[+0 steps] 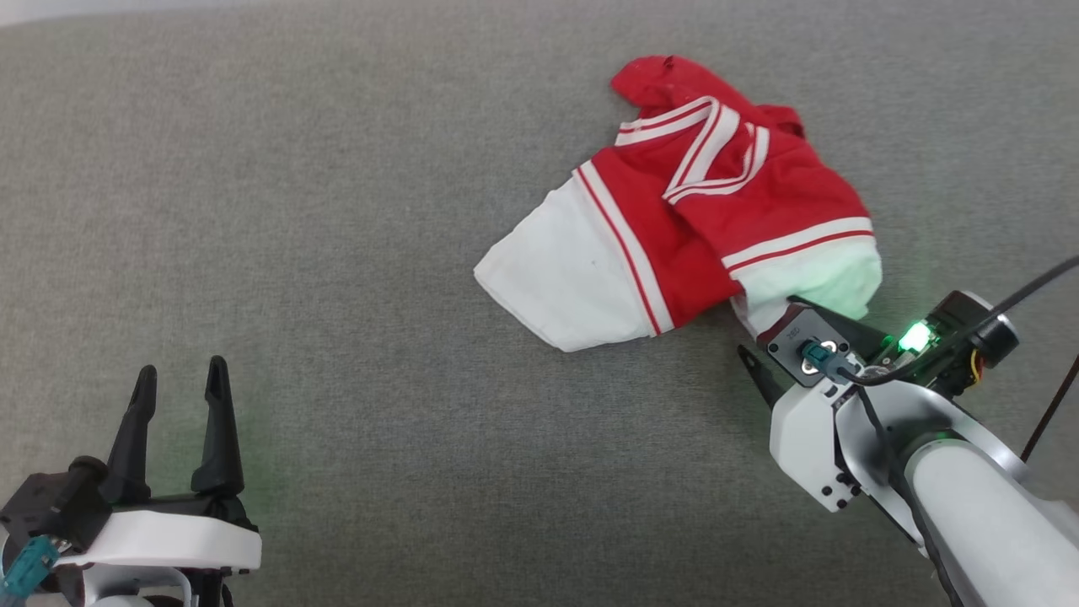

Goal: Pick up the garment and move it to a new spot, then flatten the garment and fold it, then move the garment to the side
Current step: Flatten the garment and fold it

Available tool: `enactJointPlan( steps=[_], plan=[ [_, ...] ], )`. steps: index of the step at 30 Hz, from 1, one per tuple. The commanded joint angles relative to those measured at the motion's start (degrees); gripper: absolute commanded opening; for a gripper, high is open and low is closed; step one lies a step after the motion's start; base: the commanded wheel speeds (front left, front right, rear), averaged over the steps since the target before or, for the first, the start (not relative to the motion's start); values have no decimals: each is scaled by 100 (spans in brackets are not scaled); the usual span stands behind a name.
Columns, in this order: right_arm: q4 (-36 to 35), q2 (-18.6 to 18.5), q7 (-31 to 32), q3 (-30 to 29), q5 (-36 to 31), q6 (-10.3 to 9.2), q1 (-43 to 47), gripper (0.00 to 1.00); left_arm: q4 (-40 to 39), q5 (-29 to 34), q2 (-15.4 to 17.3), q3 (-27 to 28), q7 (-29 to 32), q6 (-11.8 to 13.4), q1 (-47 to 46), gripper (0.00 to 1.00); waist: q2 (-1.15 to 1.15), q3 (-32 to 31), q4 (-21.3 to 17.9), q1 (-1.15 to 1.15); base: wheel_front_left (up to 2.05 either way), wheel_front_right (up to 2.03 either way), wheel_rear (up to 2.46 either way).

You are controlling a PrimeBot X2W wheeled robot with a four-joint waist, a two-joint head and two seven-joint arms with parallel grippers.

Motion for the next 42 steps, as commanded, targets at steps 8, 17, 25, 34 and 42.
enactJointPlan(
  steps=[8,17,25,34,42],
  plan=[
    [-181,188,263,-246,-487,-6,96,0,13,-80,27,10,-29,6,-163,100,0,187,73,0,0,0,0],
    [-421,255,296,-552,-625,-6,208,0,-43,-106,99,-24,-29,6,-178,100,0,217,-143,0,0,0,0],
    [-709,352,203,-1743,-500,-6,138,0,-113,-150,156,-139,-28,6,-191,100,0,321,-332,0,0,0,0],
    [147,662,198,-3500,-296,-6,-819,0,-169,-323,353,-468,-29,5,-497,100,0,808,-239,0,0,0,0],
    [1470,729,195,-4584,-607,-6,-1677,0,-166,-477,572,-727,-29,5,-883,100,0,1269,96,0,0,0,0]
  ],
)
